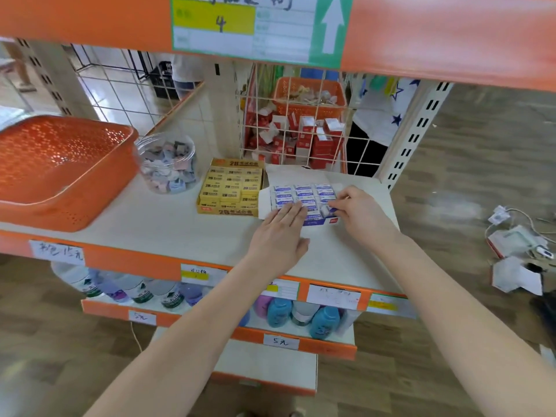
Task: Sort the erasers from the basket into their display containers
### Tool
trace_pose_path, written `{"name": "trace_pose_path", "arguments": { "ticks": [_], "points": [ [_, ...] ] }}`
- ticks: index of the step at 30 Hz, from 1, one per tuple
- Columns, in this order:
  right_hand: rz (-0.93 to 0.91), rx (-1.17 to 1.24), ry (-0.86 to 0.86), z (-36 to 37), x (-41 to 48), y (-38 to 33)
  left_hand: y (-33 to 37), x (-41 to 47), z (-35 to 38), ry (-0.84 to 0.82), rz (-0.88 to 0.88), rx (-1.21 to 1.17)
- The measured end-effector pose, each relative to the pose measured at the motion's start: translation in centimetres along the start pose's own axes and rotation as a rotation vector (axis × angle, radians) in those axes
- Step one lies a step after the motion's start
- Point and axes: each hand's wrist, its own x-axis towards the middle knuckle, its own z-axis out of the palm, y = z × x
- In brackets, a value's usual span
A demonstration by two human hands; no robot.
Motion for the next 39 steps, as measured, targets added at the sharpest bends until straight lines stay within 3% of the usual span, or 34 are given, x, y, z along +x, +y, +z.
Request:
{"name": "trace_pose_path", "arguments": {
  "ticks": [7, 12, 20, 25, 32, 39],
  "points": [
    [0.121, 0.041, 0.024, 0.1, 0.7, -0.5, -0.1, 0.0, 0.0, -0.006, 0.001, -0.020],
    [0.036, -0.042, -0.078, -0.8, 0.9, -0.9, 0.1, -0.2, 0.0, -0.010, 0.001, -0.020],
    [-0.004, 0.069, 0.067, 0.0, -1.1, -0.1, 0.0, -0.7, 0.3, 0.025, 0.008, -0.115],
    [-0.066, 0.057, 0.156, 1.2, -2.2, 0.2, -0.1, -0.9, 0.5, 0.117, -0.131, -0.236],
    [-0.177, 0.096, 0.244, 1.5, -3.0, 1.2, 0.0, -0.9, 0.5, 0.083, -0.204, -0.259],
    [-0.042, 0.237, 0.243, 0.9, -0.7, 1.1, 0.0, -1.0, 0.1, 0.083, -0.202, -0.259]
  ]
}}
